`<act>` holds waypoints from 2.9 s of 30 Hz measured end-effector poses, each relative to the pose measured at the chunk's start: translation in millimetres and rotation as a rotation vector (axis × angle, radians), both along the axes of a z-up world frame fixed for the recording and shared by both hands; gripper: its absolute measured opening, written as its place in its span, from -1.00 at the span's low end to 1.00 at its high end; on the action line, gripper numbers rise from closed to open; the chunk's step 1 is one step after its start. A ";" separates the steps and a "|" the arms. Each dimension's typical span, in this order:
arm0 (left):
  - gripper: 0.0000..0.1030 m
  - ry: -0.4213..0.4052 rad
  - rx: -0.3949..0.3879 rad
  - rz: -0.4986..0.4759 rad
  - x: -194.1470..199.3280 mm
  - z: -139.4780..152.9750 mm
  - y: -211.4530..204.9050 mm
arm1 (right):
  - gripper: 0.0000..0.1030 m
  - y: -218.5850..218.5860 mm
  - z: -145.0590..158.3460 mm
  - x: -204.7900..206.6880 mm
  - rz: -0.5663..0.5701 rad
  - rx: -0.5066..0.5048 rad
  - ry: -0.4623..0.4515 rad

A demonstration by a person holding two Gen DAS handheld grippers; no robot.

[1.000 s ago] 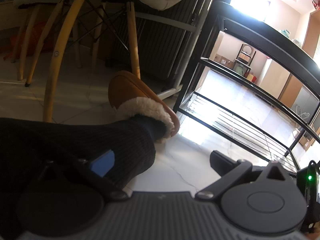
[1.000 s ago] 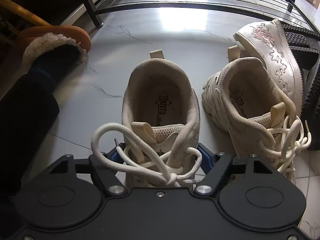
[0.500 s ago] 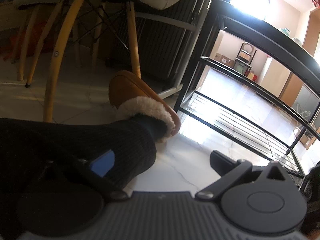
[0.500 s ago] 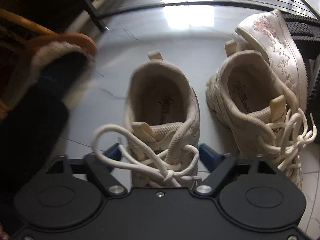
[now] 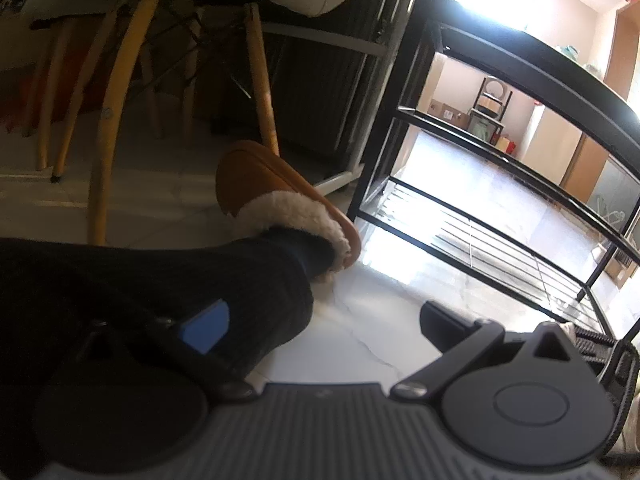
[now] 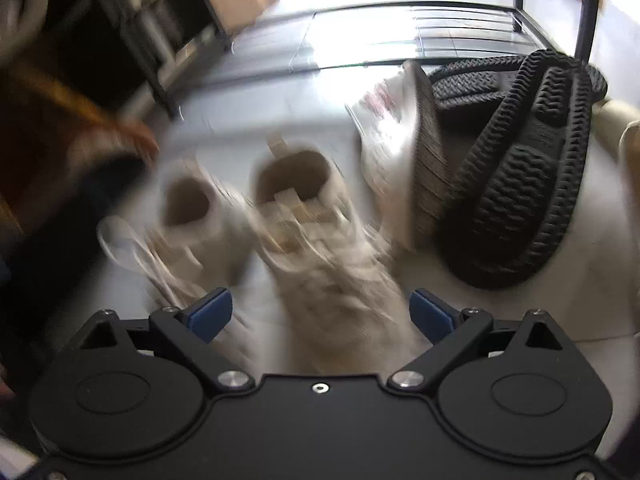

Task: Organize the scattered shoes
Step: 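Carry the beige sneaker beside its matching sneaker and release with the right tool, then close the right tool on the heels of both beige sneakers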

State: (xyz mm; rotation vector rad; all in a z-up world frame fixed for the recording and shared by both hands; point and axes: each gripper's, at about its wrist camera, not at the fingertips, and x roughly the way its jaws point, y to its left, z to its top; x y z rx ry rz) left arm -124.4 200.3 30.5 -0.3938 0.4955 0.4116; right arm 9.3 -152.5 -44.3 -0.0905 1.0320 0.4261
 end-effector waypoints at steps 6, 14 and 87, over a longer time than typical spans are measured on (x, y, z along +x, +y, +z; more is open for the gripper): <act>0.99 0.015 0.014 -0.004 -1.1 -1.5 1.4 | 0.89 21.2 -37.5 -0.2 0.069 -0.123 -0.051; 0.99 0.037 0.029 0.003 -0.1 -3.4 2.4 | 0.67 27.7 -57.4 21.5 -0.007 -0.110 0.030; 0.99 0.042 0.003 0.013 12.2 -4.5 1.0 | 1.00 141.6 -45.6 98.5 -0.141 -0.015 0.019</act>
